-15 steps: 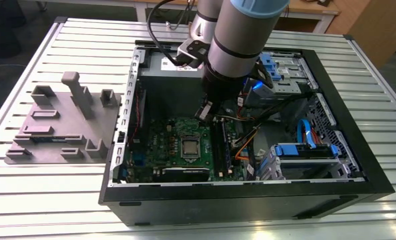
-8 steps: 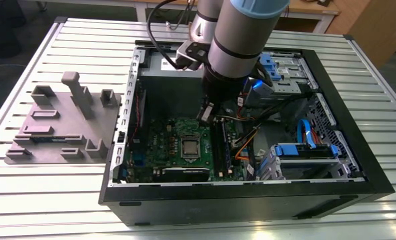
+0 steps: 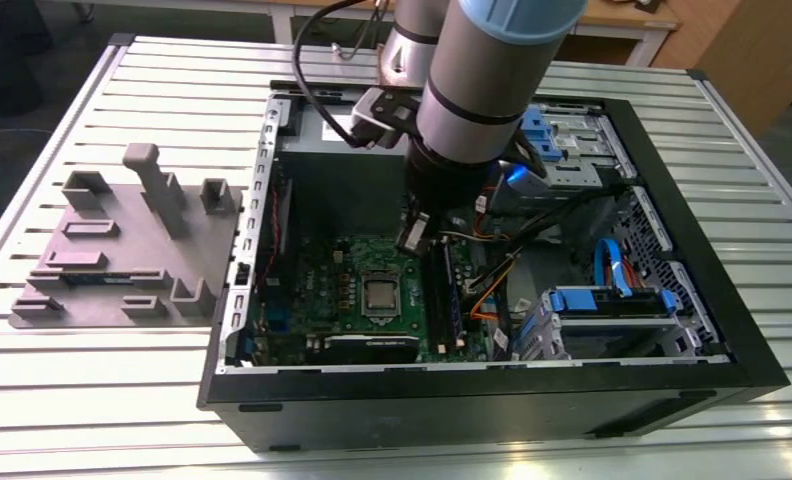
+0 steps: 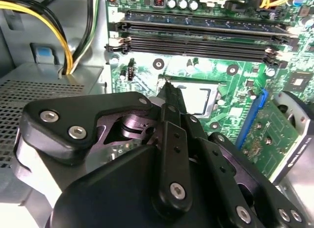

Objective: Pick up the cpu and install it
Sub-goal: 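Install the first cpu locking lever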

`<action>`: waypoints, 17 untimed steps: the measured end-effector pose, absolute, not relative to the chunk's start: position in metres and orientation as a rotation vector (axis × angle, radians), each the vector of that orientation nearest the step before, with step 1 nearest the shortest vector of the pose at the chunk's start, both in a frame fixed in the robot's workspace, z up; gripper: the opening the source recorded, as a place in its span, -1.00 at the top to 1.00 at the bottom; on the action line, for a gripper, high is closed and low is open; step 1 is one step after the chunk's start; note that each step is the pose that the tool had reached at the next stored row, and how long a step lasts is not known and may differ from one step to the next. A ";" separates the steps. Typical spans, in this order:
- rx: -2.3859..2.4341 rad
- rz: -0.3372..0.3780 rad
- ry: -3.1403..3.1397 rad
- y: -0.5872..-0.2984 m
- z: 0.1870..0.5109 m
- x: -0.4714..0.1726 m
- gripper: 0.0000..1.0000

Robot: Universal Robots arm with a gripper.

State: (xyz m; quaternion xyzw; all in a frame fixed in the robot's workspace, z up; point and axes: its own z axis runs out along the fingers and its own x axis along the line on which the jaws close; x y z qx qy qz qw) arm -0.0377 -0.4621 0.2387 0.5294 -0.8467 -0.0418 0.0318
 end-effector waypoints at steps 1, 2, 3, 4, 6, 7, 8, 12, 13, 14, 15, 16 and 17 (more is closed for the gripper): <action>1.638 -0.129 -2.602 -0.463 0.239 -0.038 0.80; 1.651 -0.128 -2.594 -0.463 0.238 -0.038 0.80; 1.671 -0.127 -2.580 -0.463 0.238 -0.038 0.80; 1.693 -0.126 -2.565 -0.463 0.238 -0.038 0.80; 1.735 -0.124 -2.535 -0.463 0.237 -0.038 0.80; 1.748 -0.124 -2.525 -0.463 0.237 -0.038 0.80; 1.758 -0.123 -2.518 -0.463 0.237 -0.038 0.80; 1.776 -0.122 -2.506 -0.465 0.237 -0.039 0.80; 1.780 -0.122 -2.503 -0.465 0.237 -0.040 0.80; 1.783 -0.121 -2.500 -0.465 0.237 -0.040 0.80; 1.785 -0.121 -2.498 -0.465 0.237 -0.040 0.80; 1.787 -0.120 -2.496 -0.465 0.237 -0.040 0.80; 1.790 -0.120 -2.495 -0.465 0.237 -0.040 0.80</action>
